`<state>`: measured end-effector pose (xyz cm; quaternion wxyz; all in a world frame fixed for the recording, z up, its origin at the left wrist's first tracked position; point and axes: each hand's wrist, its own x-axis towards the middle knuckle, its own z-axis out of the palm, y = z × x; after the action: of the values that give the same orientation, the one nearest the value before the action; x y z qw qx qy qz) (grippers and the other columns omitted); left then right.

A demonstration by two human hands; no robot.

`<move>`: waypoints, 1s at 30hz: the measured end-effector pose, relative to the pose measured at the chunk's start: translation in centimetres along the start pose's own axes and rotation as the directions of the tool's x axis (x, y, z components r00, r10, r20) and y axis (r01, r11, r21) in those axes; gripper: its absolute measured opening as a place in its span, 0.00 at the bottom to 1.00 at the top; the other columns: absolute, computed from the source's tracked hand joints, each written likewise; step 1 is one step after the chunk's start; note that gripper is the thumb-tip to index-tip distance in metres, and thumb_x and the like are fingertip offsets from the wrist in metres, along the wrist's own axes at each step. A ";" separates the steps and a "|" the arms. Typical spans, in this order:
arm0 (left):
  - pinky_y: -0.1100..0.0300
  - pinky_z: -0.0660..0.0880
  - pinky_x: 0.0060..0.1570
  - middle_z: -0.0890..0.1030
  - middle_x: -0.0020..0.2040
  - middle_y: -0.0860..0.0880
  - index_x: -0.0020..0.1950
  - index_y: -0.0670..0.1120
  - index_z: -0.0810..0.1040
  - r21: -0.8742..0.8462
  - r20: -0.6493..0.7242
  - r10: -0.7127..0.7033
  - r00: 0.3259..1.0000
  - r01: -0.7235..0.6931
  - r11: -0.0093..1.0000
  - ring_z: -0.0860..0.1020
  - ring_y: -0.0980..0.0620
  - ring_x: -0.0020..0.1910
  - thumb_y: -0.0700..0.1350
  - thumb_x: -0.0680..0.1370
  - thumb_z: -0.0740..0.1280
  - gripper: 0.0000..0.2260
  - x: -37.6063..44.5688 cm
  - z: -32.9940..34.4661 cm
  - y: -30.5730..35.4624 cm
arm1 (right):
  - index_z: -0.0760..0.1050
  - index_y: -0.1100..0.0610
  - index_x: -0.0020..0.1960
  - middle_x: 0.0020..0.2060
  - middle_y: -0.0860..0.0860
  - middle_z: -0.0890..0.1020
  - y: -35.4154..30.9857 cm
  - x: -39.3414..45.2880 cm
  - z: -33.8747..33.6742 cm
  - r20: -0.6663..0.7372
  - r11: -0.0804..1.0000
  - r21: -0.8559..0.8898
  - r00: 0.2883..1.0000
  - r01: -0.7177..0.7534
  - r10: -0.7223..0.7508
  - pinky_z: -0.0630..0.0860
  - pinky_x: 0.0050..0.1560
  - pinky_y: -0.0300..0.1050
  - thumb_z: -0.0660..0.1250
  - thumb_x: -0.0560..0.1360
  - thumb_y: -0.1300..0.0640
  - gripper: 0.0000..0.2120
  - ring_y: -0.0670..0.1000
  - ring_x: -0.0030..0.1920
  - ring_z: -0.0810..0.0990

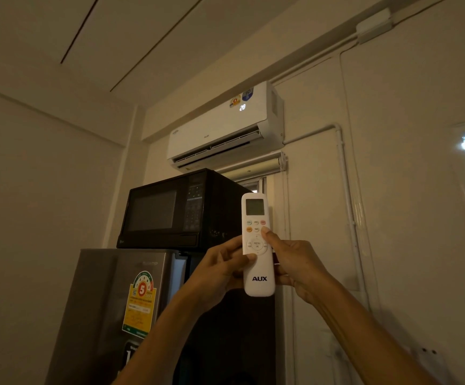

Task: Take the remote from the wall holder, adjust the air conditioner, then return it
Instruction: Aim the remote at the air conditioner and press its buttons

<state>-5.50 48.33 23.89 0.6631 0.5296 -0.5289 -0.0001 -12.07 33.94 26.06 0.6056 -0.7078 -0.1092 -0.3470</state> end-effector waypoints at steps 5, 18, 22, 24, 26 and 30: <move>0.55 0.83 0.44 0.86 0.49 0.53 0.60 0.54 0.73 -0.001 -0.004 -0.004 1.000 0.004 1.000 0.83 0.50 0.52 0.38 0.76 0.62 0.16 -0.1 -0.3 0.0 | 0.75 0.50 0.40 0.36 0.49 0.82 0.1 0.2 0.3 0.004 1.000 -0.006 1.000 -0.008 0.008 0.77 0.23 0.41 0.66 0.71 0.44 0.09 0.49 0.34 0.82; 0.54 0.83 0.43 0.85 0.50 0.50 0.58 0.56 0.75 -0.029 -0.008 -0.015 1.000 0.014 0.999 0.83 0.49 0.52 0.40 0.72 0.65 0.17 -0.2 -0.6 -0.3 | 0.75 0.50 0.39 0.34 0.48 0.82 0.3 0.4 0.5 0.001 1.000 -0.010 1.000 -0.024 0.024 0.76 0.21 0.39 0.66 0.72 0.45 0.09 0.47 0.31 0.82; 0.56 0.82 0.42 0.86 0.49 0.52 0.57 0.56 0.75 -0.031 0.001 -0.017 1.000 0.017 0.999 0.83 0.49 0.51 0.42 0.70 0.66 0.18 -0.2 -0.7 -0.4 | 0.75 0.50 0.40 0.35 0.49 0.82 0.3 0.2 0.5 0.020 0.999 -0.004 0.999 -0.042 0.042 0.76 0.22 0.39 0.66 0.72 0.45 0.10 0.47 0.31 0.83; 0.55 0.82 0.43 0.86 0.50 0.51 0.58 0.56 0.75 -0.028 0.004 -0.016 1.000 0.016 0.999 0.83 0.49 0.52 0.42 0.70 0.66 0.18 -0.2 -0.8 -0.4 | 0.75 0.51 0.40 0.35 0.49 0.83 0.3 0.1 0.4 0.026 0.999 0.004 0.999 -0.044 0.044 0.76 0.22 0.40 0.66 0.72 0.45 0.10 0.48 0.31 0.83; 0.54 0.82 0.44 0.86 0.50 0.52 0.59 0.56 0.74 -0.024 0.007 -0.016 1.000 0.017 1.000 0.83 0.49 0.53 0.42 0.70 0.66 0.18 -0.2 -0.8 -0.3 | 0.76 0.51 0.41 0.36 0.49 0.83 0.3 0.0 0.4 0.031 0.999 0.010 0.999 -0.043 0.043 0.77 0.22 0.40 0.66 0.72 0.45 0.10 0.48 0.32 0.83; 0.55 0.82 0.43 0.86 0.49 0.52 0.58 0.56 0.74 -0.016 0.010 -0.015 1.000 0.015 1.000 0.83 0.49 0.52 0.42 0.70 0.66 0.18 -0.3 -0.8 -0.2 | 0.76 0.51 0.41 0.35 0.49 0.83 0.3 0.0 0.4 0.032 0.999 0.012 0.999 -0.038 0.037 0.77 0.22 0.39 0.66 0.72 0.45 0.10 0.47 0.31 0.83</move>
<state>-4.97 48.95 23.64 0.6648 0.5282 -0.5281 -0.0118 -11.73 34.27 25.85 0.6146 -0.7112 -0.1076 -0.3237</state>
